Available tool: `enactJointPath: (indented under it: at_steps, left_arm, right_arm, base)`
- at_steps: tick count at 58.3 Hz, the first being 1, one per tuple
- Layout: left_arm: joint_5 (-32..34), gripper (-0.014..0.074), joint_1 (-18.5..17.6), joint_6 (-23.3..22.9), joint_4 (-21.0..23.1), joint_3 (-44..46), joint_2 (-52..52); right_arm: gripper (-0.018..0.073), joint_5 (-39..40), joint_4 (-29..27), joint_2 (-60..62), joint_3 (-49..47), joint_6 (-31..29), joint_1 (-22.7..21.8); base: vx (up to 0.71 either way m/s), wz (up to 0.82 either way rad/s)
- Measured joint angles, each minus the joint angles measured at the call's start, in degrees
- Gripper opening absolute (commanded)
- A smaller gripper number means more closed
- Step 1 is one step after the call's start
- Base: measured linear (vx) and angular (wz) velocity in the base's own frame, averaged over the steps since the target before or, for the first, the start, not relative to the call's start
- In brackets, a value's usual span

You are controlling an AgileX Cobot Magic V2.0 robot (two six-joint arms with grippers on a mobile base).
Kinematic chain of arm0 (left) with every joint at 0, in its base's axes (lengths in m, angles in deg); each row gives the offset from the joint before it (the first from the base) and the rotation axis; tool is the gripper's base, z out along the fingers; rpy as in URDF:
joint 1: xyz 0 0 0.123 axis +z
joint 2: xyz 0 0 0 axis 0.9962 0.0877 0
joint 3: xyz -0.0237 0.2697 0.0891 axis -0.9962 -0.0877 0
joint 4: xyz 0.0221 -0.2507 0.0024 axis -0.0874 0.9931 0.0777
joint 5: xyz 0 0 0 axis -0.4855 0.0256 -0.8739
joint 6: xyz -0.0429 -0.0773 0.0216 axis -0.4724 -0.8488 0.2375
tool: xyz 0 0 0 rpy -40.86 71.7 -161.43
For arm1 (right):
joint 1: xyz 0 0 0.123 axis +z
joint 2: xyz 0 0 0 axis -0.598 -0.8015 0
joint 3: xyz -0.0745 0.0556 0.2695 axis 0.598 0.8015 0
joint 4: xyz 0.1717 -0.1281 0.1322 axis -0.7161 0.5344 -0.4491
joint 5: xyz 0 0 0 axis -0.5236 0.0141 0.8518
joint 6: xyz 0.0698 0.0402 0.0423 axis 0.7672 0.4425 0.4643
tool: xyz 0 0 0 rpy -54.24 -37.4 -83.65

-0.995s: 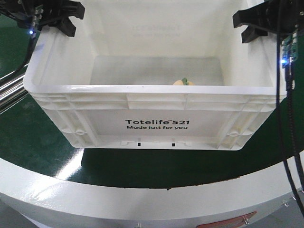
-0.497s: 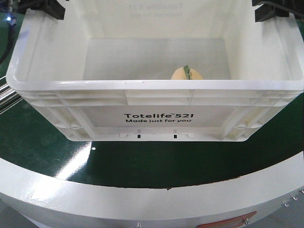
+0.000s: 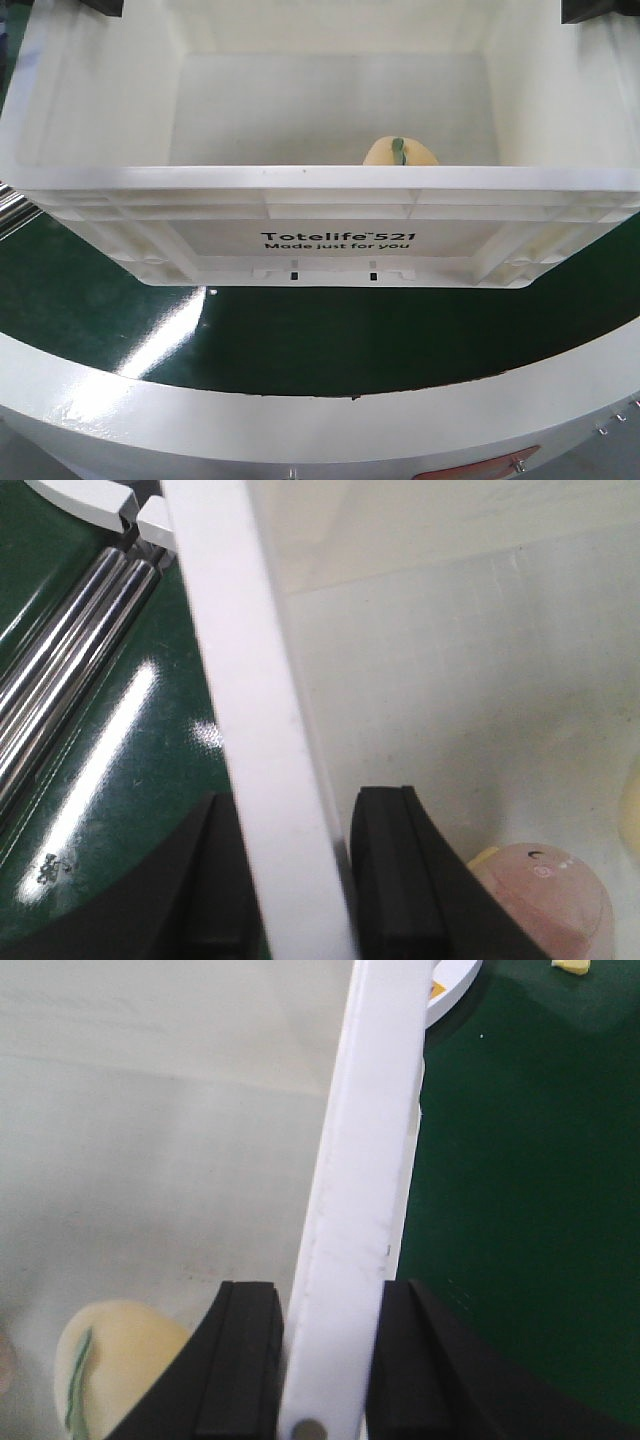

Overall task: Place moving items into box and shelve
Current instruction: 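Lift the tote off the conveyor with both grippers, then hold the tote with both grippers while the base turns away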

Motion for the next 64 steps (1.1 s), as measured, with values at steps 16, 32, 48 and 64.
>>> enactJointPath:
  at_steps: [16, 32, 48, 64]
  left_arm:
    - [0.96, -0.0003, 0.00, -0.12, -0.04, 0.00, -0.20]
    - [1.73, -0.0001, 0.00, -0.06, -0.23, 0.00, -0.20]
    - [1.73, -0.0001, 0.00, -0.06, -0.23, 0.00, -0.20]
    - [1.62, -0.0001, 0.00, -0.06, -0.23, 0.00, -0.20]
  right_arm:
    - [-0.0004, 0.59, -0.14, 0.07, 0.00, 0.00, 0.00]
    - [-0.0004, 1.01, -0.03, 0.07, 0.00, 0.00, 0.00]
    - [-0.0004, 0.95, -0.03, 0.07, 0.00, 0.05, 0.00]
    - [-0.0004, 0.95, -0.03, 0.07, 0.00, 0.10, 0.00]
  base:
    - [0.00, 0.00]
    - [0.00, 0.00]
    - [0.00, 0.00]
    - [0.00, 0.00]
